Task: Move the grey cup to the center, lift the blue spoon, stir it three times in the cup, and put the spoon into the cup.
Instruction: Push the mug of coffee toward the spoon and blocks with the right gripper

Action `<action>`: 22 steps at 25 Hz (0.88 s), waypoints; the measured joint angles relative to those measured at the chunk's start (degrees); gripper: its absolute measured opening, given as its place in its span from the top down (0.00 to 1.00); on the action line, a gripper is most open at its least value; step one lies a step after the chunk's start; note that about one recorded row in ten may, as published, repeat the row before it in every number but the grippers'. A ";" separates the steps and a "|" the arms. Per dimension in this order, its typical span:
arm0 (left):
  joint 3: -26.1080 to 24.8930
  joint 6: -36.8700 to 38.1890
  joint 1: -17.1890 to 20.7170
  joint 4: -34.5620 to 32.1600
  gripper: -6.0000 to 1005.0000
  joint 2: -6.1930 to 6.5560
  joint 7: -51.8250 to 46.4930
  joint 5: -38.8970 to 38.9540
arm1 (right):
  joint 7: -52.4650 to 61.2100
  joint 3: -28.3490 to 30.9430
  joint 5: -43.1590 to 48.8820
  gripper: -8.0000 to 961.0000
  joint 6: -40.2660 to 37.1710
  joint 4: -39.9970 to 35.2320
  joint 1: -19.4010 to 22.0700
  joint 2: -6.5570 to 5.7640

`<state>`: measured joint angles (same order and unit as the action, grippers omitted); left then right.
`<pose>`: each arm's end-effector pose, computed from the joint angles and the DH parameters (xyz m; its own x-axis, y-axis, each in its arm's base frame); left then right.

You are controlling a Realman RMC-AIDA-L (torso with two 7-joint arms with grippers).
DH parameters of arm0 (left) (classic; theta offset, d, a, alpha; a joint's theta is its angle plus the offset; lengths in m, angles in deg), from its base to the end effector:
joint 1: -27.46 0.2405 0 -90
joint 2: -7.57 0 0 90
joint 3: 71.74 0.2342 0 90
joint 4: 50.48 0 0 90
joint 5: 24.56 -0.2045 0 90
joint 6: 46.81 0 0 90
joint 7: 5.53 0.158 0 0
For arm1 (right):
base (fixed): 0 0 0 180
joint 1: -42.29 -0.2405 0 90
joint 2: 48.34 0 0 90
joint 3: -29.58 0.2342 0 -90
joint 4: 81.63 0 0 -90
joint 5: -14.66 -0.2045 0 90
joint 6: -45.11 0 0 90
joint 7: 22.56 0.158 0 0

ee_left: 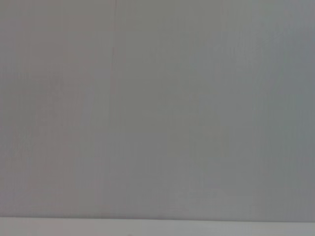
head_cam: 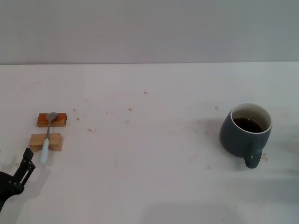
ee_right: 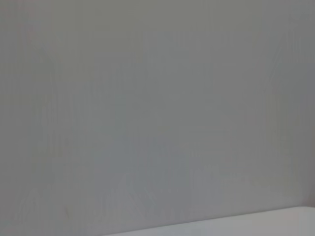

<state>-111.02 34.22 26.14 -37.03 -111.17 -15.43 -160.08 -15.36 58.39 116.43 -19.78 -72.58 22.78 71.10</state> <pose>-0.3468 0.1950 -0.0158 0.6698 0.0128 0.7425 0.7369 -0.1348 -0.6624 0.3583 0.2937 0.0000 0.6531 -0.0847 -0.7525 -0.7481 0.0820 -0.6585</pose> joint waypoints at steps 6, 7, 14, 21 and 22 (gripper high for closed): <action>0.00 0.00 0.00 0.00 0.17 0.00 0.03 0.00 | 0.00 -0.15 0.00 0.99 0.03 0.00 0.00 0.00; 0.00 0.00 0.00 0.00 0.17 0.00 0.01 0.00 | 0.00 -0.16 0.00 0.99 0.03 0.00 0.00 0.00; 0.00 -0.06 -0.18 0.00 0.17 0.00 0.02 0.00 | 0.00 -2.79 0.00 0.99 1.36 0.54 -0.48 -0.02; 0.00 -0.09 -0.31 0.00 0.17 0.00 0.07 0.00 | 0.00 -6.33 0.00 0.99 2.98 1.86 -1.63 0.01; 0.00 -0.09 -0.31 0.00 0.17 0.00 0.07 0.00 | 0.00 -6.70 0.00 0.99 2.99 2.09 -1.66 0.00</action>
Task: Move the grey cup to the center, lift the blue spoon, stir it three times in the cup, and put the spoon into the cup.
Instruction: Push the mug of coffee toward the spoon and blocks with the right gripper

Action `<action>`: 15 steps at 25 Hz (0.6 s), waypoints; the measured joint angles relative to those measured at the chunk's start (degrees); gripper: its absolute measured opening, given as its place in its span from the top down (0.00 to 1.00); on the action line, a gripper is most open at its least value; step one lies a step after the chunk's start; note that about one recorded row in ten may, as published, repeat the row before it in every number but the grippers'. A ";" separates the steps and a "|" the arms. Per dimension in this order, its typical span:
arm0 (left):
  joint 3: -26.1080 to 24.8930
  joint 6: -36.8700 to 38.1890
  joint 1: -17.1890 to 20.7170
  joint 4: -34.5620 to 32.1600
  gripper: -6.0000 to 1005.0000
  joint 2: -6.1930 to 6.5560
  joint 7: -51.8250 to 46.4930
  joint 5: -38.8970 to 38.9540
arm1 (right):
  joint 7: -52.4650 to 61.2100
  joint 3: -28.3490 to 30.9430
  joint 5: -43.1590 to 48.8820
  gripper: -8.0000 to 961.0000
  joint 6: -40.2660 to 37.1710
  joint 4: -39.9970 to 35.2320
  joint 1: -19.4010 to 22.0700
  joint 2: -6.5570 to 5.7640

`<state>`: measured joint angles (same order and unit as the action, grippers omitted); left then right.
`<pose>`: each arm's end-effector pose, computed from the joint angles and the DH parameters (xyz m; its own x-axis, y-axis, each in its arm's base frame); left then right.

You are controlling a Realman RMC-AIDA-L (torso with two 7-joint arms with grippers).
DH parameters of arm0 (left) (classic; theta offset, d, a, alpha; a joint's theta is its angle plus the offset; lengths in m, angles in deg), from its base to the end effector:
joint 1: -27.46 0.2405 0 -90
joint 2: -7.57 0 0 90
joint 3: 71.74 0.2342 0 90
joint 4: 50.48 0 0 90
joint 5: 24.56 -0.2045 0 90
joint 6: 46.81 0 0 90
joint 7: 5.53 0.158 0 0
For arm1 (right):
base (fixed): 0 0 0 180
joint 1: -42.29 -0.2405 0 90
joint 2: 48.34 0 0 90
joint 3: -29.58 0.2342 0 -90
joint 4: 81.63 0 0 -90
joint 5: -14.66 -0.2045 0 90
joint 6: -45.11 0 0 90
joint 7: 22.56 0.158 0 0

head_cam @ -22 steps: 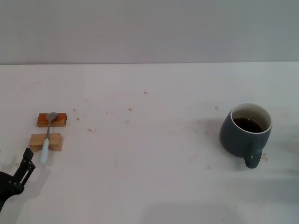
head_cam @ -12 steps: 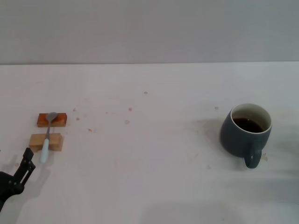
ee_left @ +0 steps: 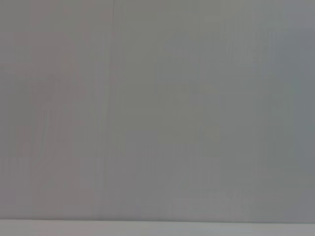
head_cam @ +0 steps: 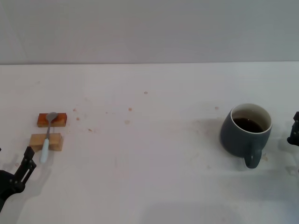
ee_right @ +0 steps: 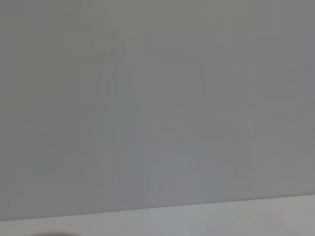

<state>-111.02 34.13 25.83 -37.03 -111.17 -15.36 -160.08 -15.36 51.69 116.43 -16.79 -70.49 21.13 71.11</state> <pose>-0.3459 0.1969 -0.0159 0.6709 0.0106 0.7415 0.7354 -0.1385 -0.6634 0.3400 0.3002 -0.0278 0.6613 -0.1448 -0.7360 -0.7479 -0.0524 -0.6617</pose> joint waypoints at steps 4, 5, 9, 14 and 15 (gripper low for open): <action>-0.04 0.02 -0.07 0.00 0.17 0.00 0.00 0.00 | 0.00 -0.72 0.00 0.99 0.02 0.40 -0.15 0.00; -0.04 0.03 -0.10 0.00 0.17 0.00 0.00 0.00 | 0.00 -0.87 0.00 0.99 0.02 0.49 -0.16 0.00; -0.03 0.03 -0.13 0.00 0.17 0.00 0.01 0.00 | 0.00 -1.26 0.00 0.99 0.03 0.83 -0.14 0.00; -0.05 0.05 -0.13 0.00 0.17 0.00 0.02 0.00 | 0.00 -2.54 0.00 0.99 0.03 1.44 -0.12 0.04; -0.10 0.03 -0.16 0.00 0.17 0.00 0.02 0.00 | 0.00 -2.62 0.00 0.99 0.03 1.57 -0.14 0.05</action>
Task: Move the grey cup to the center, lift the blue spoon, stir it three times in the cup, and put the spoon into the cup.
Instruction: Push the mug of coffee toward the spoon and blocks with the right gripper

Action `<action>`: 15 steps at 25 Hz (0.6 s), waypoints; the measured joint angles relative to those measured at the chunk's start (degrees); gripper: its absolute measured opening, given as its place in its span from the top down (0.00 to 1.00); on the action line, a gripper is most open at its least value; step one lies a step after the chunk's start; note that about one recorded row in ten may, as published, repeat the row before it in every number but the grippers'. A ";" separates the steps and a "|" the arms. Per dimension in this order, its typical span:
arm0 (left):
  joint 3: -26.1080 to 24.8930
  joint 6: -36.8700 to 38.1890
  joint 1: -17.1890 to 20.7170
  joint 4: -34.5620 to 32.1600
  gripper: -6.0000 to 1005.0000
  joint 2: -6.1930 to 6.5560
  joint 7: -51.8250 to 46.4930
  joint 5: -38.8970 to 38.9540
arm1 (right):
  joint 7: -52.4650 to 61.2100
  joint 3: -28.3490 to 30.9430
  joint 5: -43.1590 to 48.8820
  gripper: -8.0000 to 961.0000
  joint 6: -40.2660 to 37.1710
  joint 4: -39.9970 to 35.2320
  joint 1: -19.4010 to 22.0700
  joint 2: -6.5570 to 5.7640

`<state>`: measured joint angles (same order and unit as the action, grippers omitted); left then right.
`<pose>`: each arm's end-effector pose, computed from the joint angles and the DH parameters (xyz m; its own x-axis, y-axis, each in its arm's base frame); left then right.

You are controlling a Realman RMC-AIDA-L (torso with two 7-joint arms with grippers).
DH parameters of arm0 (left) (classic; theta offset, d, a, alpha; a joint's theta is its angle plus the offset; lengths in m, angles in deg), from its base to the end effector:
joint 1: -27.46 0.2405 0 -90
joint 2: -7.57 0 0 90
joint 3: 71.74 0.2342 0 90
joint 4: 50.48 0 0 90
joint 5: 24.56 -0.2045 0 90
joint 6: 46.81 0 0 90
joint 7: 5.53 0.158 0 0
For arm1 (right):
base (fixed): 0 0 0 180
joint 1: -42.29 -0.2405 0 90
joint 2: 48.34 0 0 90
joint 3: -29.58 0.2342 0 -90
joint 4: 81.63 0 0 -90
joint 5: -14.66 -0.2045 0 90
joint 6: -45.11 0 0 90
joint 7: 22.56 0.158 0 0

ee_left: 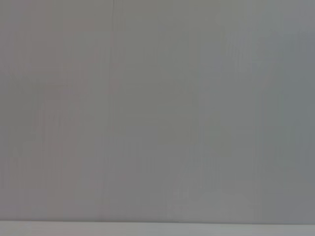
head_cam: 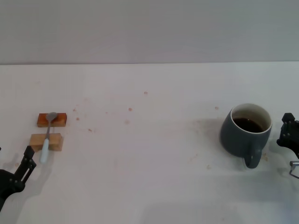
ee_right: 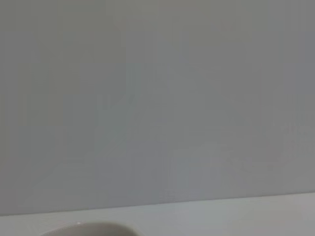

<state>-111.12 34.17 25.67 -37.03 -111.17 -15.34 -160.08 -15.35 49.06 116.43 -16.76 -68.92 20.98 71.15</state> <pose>-0.3454 0.1979 -0.0156 0.6710 0.0074 0.7414 0.7349 -0.1390 -0.6638 0.3303 0.2988 -0.0392 0.6575 -0.1543 -0.7375 -0.7531 -0.1053 -0.6494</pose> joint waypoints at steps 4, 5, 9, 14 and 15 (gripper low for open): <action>-0.06 0.02 -0.07 0.00 0.17 0.00 0.02 0.00 | 0.00 -0.64 0.00 0.99 0.00 0.27 -0.25 0.02; -0.06 0.04 -0.07 0.00 0.17 0.00 0.02 0.00 | 0.00 -0.71 0.00 0.99 0.01 0.34 -0.33 0.03; -0.08 0.06 -0.07 0.02 0.17 0.00 0.04 0.00 | 0.00 -1.45 0.00 0.99 0.05 0.77 -0.61 0.04; -0.08 0.06 -0.09 0.35 0.17 0.01 0.05 0.00 | 0.00 -2.42 0.00 0.99 0.11 1.22 -1.02 0.04; -0.08 0.06 -0.09 0.38 0.17 0.04 0.05 0.00 | 0.00 -2.62 0.00 0.99 0.13 1.41 -1.10 0.04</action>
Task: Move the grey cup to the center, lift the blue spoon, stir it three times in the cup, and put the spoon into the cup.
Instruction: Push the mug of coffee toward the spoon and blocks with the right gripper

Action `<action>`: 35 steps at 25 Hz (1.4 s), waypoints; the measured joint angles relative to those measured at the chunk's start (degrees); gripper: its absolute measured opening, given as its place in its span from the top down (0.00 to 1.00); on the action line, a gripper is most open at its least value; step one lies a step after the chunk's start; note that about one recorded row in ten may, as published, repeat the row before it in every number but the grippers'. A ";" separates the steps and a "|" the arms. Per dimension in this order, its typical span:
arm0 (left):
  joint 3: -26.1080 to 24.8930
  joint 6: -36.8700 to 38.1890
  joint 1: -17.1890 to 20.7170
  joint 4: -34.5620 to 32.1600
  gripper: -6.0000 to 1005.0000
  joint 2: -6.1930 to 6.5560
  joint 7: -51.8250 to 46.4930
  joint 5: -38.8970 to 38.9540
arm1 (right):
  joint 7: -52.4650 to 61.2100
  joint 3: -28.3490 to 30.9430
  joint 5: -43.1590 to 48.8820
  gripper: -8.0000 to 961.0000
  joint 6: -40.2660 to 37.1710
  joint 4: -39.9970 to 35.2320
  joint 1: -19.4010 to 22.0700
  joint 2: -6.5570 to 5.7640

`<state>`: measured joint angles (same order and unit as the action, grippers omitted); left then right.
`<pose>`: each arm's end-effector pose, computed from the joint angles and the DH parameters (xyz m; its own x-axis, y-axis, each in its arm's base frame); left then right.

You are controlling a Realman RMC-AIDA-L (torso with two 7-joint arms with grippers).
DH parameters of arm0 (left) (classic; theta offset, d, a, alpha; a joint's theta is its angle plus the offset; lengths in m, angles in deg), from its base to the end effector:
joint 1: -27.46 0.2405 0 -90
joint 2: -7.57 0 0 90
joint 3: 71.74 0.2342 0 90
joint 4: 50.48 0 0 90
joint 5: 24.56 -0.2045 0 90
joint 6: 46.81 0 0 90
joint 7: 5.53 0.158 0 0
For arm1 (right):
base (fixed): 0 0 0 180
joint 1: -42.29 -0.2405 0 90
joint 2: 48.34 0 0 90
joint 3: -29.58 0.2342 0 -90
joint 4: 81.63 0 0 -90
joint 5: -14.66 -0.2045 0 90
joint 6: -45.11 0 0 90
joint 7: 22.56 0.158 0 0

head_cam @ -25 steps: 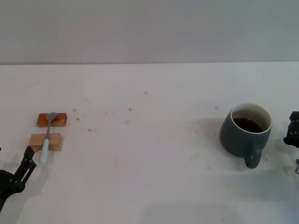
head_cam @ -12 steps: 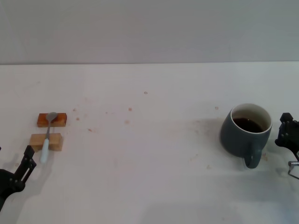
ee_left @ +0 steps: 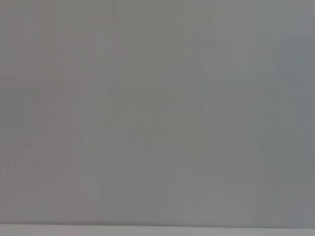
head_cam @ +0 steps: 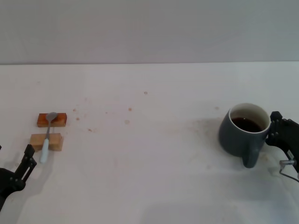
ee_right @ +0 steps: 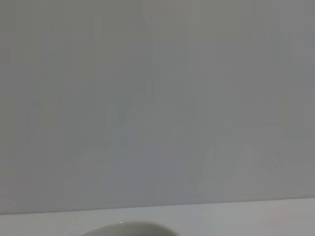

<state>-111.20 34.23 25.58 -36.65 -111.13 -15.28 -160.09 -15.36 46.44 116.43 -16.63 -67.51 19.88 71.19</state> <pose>-0.3438 0.1993 -0.0154 0.6684 0.0009 0.7438 0.7365 -0.1407 -0.6617 0.3167 0.3017 -0.0503 0.6586 -0.1559 -0.7362 -0.7521 -0.1688 -0.6371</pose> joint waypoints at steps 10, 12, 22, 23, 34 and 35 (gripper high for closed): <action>0.00 -0.01 -0.05 0.06 0.17 0.05 0.00 0.00 | 0.00 -2.38 0.00 0.99 0.64 1.34 -1.35 0.00; 0.00 -0.01 -0.06 0.06 0.17 0.05 0.00 0.00 | 0.00 -2.87 0.00 0.99 0.73 1.60 -1.59 0.00; 0.00 -0.01 -0.05 0.06 0.17 0.05 0.00 0.00 | 0.00 -3.41 1.95 0.99 1.65 2.92 -2.69 0.00; 0.00 -0.01 -0.05 0.06 0.17 0.04 0.00 0.00 | 0.00 -3.42 2.89 0.99 2.40 3.28 -3.05 -0.01; 0.00 0.00 -0.05 0.07 0.17 0.05 0.00 0.00 | 0.00 -3.41 7.47 0.99 3.78 6.12 -4.62 0.08; 0.00 0.00 -0.05 0.09 0.17 0.05 0.00 0.00 | 0.00 -3.41 7.47 0.99 3.78 6.12 -4.62 0.08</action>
<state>-111.20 34.23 25.53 -36.55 -111.08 -15.28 -160.09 -15.36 43.03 123.90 -12.85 -61.39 15.26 71.27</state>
